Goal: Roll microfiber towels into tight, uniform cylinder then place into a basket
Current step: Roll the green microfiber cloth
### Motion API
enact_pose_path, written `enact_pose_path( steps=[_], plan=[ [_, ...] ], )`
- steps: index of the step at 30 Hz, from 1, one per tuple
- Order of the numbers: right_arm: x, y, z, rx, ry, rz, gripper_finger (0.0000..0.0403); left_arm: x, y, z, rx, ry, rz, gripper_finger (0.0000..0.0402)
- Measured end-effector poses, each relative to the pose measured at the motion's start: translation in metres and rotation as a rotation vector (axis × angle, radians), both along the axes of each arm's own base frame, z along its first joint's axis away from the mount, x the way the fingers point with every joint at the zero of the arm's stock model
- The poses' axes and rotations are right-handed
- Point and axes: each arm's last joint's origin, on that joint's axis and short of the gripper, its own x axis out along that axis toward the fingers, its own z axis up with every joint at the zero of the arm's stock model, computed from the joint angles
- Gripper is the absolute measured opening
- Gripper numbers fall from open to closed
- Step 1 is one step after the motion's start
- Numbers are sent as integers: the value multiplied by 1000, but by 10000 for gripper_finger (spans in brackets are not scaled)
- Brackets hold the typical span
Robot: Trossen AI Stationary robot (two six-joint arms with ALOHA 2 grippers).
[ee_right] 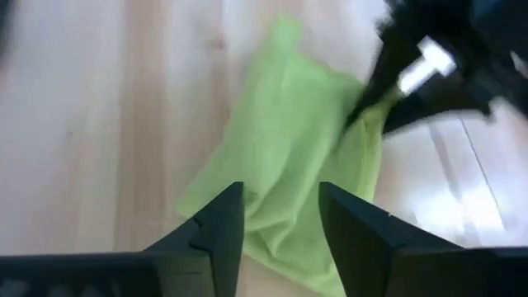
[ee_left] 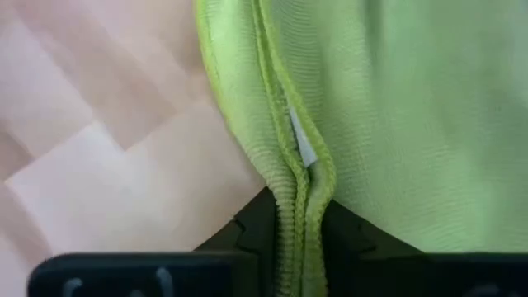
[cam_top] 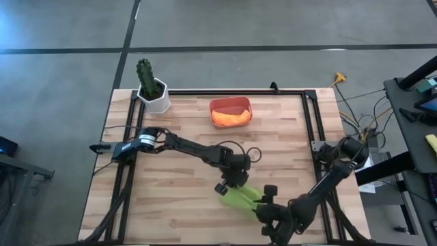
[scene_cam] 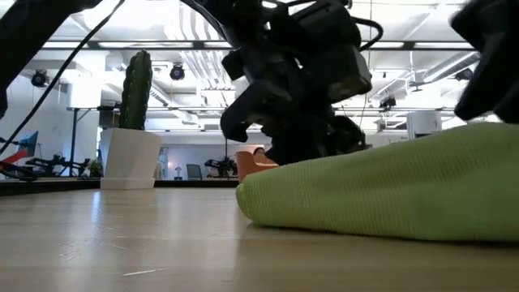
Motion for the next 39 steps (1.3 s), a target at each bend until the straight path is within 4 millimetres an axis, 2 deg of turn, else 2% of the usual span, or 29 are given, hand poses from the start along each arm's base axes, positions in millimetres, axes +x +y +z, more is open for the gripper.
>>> enact_pose_path(
  steps=[5,8,11,16,20,24,28,31,34,39],
  plan=[
    [-17,12,7,105,-109,-95,126,-3,6,-6,-15,18,29,55],
    [-25,29,15,110,-187,-24,120,-5,7,-8,4,0,46,56],
    [-20,40,14,82,-229,65,118,-6,8,-5,17,-25,89,56],
    [-8,35,1,11,-205,62,118,0,11,16,9,-202,180,56],
    [-5,28,11,-81,-350,-38,111,-9,12,30,6,-315,260,56],
    [-13,30,21,-283,-461,-33,93,-32,18,41,90,-364,378,56],
    [-20,27,22,-456,-469,-16,77,-62,22,72,37,-552,400,56],
    [-17,14,30,-518,-465,-48,78,-87,24,80,-23,-663,412,56],
    [-10,0,39,-482,-440,-79,92,-108,27,81,-46,-727,431,56],
    [-4,-26,42,-492,-387,-112,113,-129,31,53,-11,-632,473,57]
  ],
)
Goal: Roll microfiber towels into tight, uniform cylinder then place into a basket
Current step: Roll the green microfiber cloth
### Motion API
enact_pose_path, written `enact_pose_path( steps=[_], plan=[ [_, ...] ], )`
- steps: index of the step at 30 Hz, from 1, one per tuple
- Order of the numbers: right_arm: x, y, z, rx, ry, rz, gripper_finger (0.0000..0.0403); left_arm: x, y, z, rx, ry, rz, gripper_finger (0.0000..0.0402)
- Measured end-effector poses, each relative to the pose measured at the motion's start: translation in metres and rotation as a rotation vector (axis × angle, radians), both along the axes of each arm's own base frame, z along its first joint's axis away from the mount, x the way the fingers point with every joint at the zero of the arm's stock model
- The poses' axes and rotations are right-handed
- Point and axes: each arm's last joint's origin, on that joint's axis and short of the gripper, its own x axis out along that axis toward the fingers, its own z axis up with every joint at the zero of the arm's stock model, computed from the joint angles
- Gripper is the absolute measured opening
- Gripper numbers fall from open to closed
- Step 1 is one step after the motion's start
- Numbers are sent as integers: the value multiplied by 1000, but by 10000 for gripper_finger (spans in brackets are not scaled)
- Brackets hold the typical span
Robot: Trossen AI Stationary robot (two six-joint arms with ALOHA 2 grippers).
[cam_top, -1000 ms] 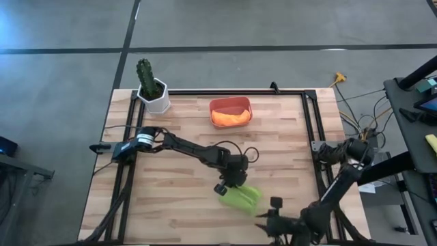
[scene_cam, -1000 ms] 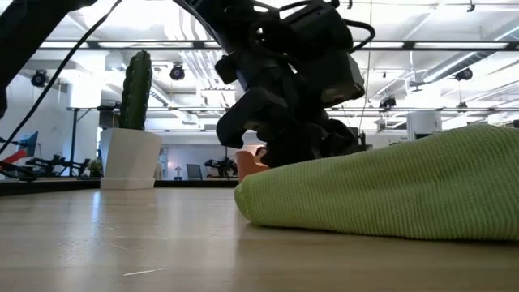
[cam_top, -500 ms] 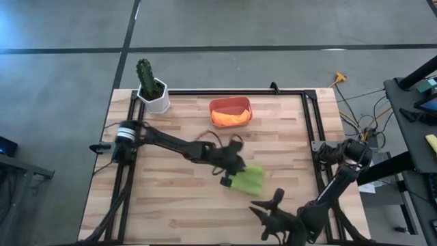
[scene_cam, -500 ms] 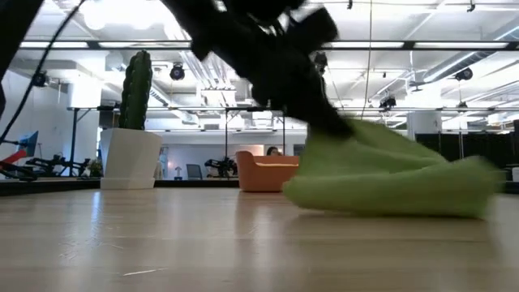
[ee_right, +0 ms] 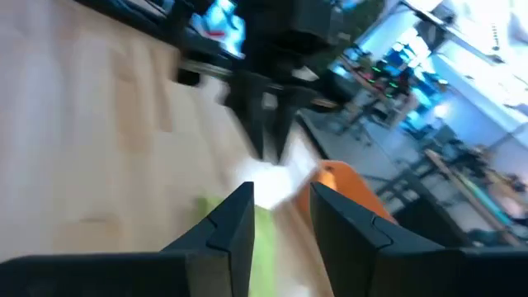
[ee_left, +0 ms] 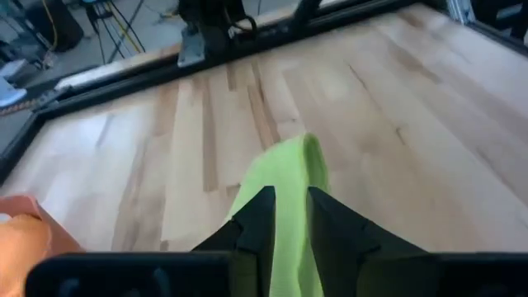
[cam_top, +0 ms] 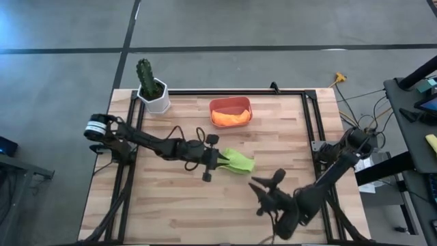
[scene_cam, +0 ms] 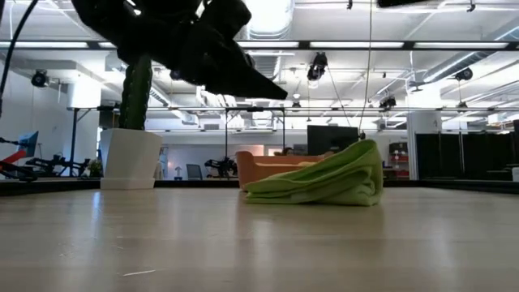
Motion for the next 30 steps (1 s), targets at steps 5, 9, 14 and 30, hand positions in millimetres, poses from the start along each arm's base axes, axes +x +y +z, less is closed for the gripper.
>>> enact_pose_path(
  steps=[5,9,14,30],
  plan=[
    [6,-37,-11,-24,28,-95,114,-6,0,-5,-15,-51,1,57],
    [2,-70,-28,62,55,-171,114,-5,2,-10,-5,-34,24,57],
    [-11,-101,-43,250,-83,-284,114,-1,11,-11,73,-46,59,57],
    [-43,-126,-62,596,-130,59,118,3,9,-26,86,-22,-124,68]
  ],
)
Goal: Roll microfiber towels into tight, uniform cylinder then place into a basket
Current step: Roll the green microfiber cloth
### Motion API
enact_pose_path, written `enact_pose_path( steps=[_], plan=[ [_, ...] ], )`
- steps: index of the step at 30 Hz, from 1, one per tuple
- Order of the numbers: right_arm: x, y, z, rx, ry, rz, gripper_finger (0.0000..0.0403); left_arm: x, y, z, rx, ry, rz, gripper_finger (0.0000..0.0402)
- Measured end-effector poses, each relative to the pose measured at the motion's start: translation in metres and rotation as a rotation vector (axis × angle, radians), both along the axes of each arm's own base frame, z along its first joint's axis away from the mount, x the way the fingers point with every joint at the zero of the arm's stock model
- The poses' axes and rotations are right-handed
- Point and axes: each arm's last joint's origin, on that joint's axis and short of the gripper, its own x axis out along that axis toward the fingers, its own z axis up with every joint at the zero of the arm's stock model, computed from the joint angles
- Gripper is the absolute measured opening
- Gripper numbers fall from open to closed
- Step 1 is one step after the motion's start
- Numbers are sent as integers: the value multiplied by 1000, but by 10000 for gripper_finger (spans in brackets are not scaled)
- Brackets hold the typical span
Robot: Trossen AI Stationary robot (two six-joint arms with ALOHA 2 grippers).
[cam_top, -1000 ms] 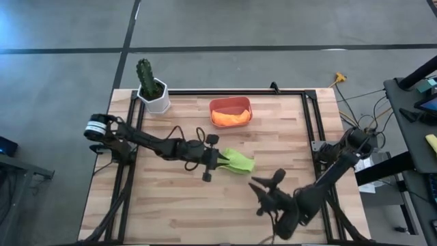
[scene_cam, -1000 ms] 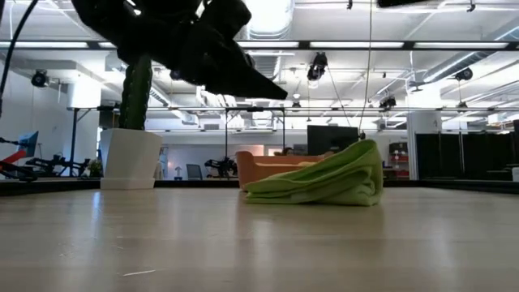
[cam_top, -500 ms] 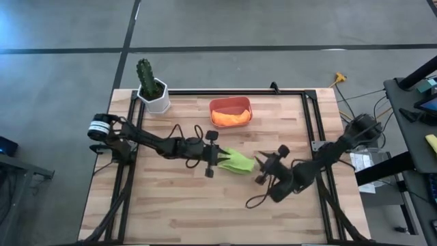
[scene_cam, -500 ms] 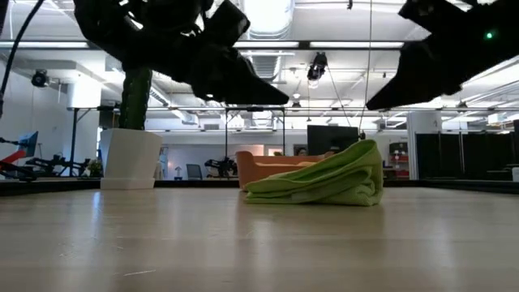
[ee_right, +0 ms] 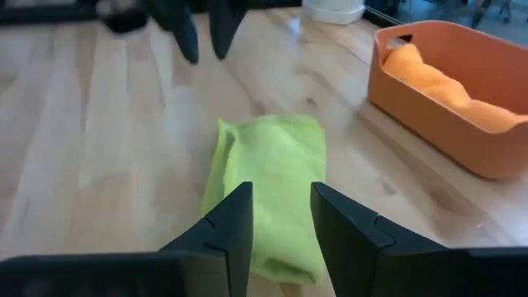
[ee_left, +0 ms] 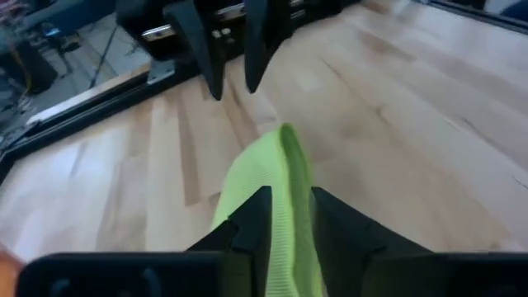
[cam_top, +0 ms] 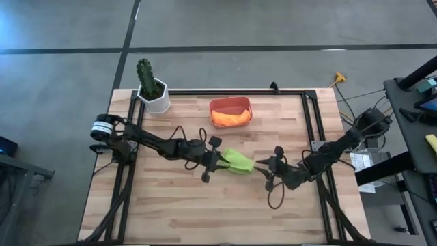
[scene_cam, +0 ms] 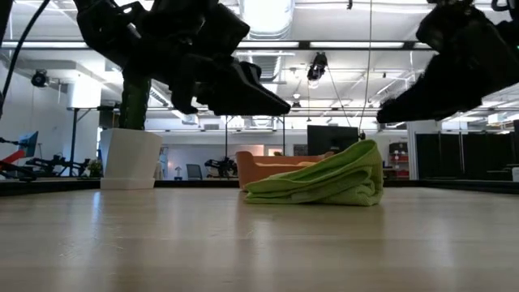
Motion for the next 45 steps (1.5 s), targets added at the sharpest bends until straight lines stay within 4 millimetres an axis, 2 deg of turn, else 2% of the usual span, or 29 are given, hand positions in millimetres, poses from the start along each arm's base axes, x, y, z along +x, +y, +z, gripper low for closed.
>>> enact_pose_path(
  steps=[6,11,15,19,25,33,37,45],
  plan=[
    [12,9,-16,-115,168,24,138,3,-1,-20,7,67,-10,143],
    [33,23,-24,-246,318,59,206,7,-3,-44,31,139,21,208],
    [48,31,-20,-411,417,35,257,6,-4,-47,62,138,66,232],
    [58,37,-16,-530,478,34,276,5,-5,-45,79,141,92,235],
    [60,43,-31,-582,571,129,274,1,-5,-42,95,175,88,235],
    [58,43,-30,-662,566,88,267,-3,-4,-40,111,212,93,235],
    [59,40,-42,-688,612,89,263,-3,-6,-39,111,210,88,235],
    [65,43,-44,-787,623,85,221,-5,-8,-41,106,222,85,235]
  ],
)
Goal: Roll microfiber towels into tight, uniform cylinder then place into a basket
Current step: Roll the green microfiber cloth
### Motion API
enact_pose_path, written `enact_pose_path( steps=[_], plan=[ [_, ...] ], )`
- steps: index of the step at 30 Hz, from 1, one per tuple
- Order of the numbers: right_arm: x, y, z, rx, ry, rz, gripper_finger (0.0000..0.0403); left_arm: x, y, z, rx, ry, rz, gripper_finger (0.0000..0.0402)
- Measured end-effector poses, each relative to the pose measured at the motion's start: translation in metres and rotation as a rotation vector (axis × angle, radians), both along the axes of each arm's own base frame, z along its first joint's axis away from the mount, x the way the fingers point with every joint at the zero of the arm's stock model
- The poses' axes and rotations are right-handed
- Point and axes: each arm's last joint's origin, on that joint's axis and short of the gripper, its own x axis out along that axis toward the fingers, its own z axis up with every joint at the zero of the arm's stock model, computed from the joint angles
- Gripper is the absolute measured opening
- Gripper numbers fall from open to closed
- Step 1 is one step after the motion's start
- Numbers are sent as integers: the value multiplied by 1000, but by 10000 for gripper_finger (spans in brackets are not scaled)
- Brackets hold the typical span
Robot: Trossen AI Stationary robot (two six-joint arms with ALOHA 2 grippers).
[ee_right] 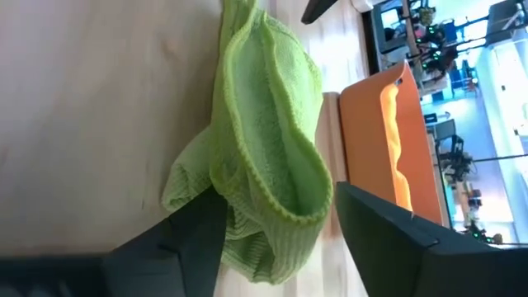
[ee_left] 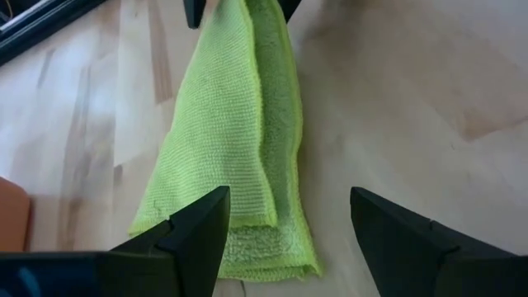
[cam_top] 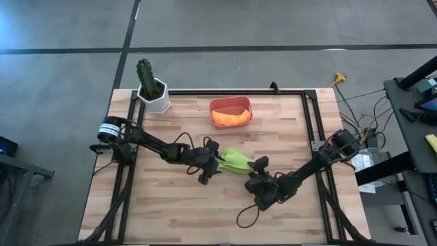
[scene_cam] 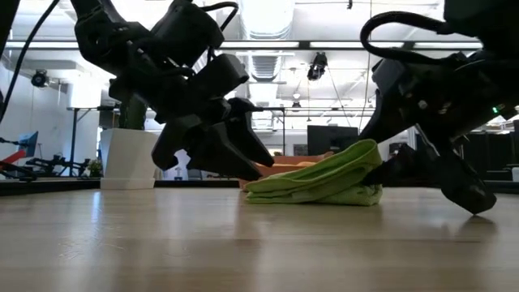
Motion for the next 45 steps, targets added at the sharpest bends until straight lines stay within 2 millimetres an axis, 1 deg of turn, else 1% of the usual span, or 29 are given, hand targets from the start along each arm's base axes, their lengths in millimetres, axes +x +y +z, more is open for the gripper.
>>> enact_pose_path(
  steps=[9,13,19,24,26,28,31,34,37,40,43,45],
  plan=[
    [1,0,0,10,11,6,175,0,0,0,-14,1,9,235],
    [3,0,1,11,6,3,148,0,0,0,-14,1,9,235],
    [5,-1,2,25,-13,-9,94,0,0,0,-15,-3,9,235],
    [8,0,5,65,-84,-48,34,0,0,2,-16,-14,9,235],
    [10,0,7,80,-107,-59,16,0,-1,4,-17,-21,7,235],
    [12,1,9,102,-139,-65,12,-2,-3,9,-18,-28,1,235],
    [19,2,15,151,-197,-55,10,-7,-6,22,-19,-42,-11,235],
    [27,3,18,209,-257,-47,10,-17,-10,39,0,-32,5,235],
    [36,4,25,275,-363,-53,10,-35,-13,60,28,-22,93,235],
    [42,5,41,341,-522,-81,9,-55,-16,78,31,-45,169,235],
    [43,2,61,453,-699,-157,9,-76,-22,90,-4,-97,162,235],
    [40,-5,68,580,-796,-240,9,-90,-25,95,-28,-126,143,235]
  ],
)
